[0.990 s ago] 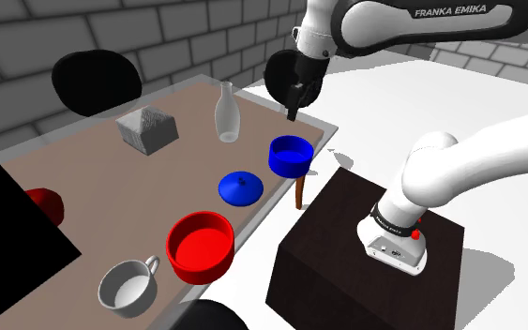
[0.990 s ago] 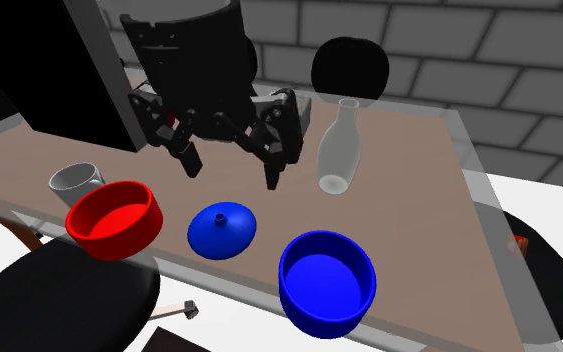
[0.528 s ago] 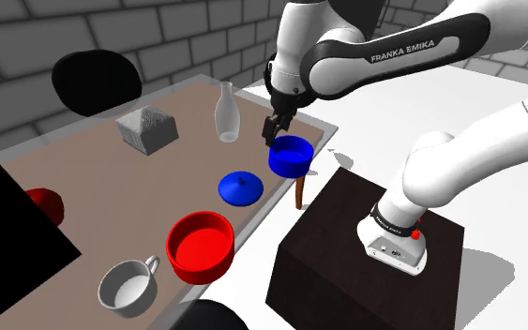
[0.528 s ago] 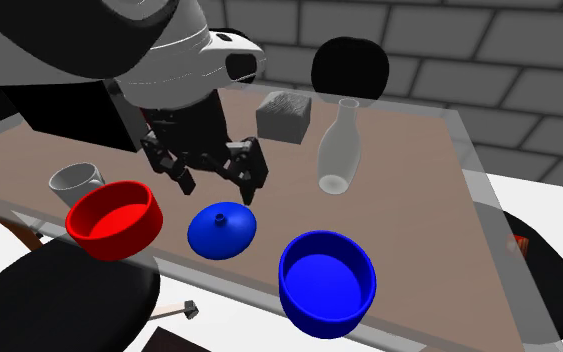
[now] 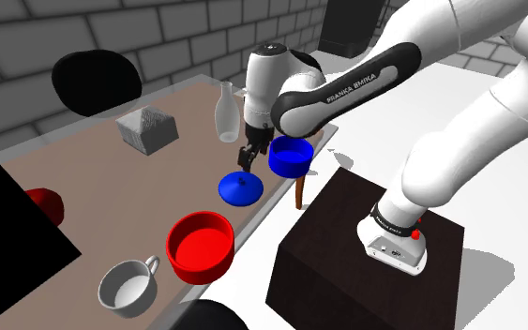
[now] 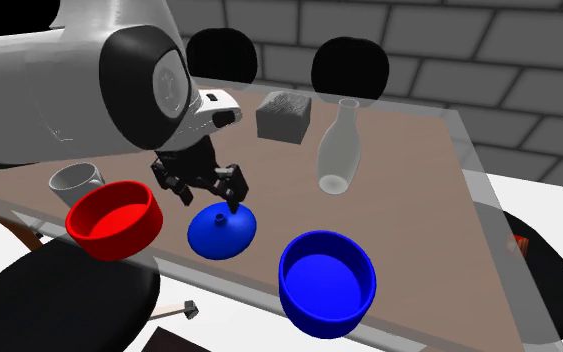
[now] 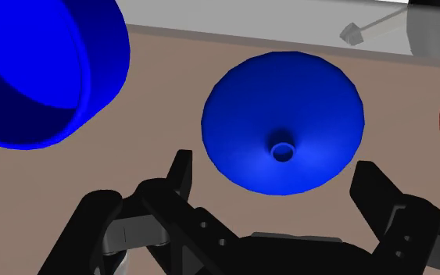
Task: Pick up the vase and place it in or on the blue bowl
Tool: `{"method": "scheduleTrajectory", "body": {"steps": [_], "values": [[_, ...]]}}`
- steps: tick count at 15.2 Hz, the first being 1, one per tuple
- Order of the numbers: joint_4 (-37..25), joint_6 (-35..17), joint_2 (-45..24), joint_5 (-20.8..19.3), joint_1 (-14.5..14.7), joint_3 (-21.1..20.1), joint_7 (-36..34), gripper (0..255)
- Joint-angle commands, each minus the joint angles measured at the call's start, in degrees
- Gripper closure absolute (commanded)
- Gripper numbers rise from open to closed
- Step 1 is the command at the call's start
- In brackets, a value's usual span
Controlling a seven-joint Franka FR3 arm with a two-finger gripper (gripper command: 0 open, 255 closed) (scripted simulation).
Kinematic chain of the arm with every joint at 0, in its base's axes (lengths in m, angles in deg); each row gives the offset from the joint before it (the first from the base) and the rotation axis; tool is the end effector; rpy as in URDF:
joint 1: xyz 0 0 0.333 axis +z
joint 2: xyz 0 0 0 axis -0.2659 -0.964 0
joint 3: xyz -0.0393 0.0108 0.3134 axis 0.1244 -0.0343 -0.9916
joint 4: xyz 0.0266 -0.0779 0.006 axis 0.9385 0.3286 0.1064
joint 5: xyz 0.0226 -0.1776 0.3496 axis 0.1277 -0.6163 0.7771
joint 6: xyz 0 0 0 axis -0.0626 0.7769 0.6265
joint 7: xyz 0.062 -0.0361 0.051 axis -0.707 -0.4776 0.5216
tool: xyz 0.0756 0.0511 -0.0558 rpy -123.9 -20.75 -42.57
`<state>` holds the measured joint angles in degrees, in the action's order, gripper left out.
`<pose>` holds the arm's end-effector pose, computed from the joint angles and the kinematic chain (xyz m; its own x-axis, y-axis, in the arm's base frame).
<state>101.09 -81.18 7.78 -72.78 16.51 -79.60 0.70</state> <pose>0.4039 0.1891 0.3747 0.9909 0.1032 0.0869 0.0984 -0.9935 0.0573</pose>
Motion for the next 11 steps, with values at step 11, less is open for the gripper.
{"method": "scheduleTrajectory", "body": {"steps": [11], "values": [[-1.4, -11.3, -14.3, -9.7, -1.9, -3.0, -9.3, 0]]}}
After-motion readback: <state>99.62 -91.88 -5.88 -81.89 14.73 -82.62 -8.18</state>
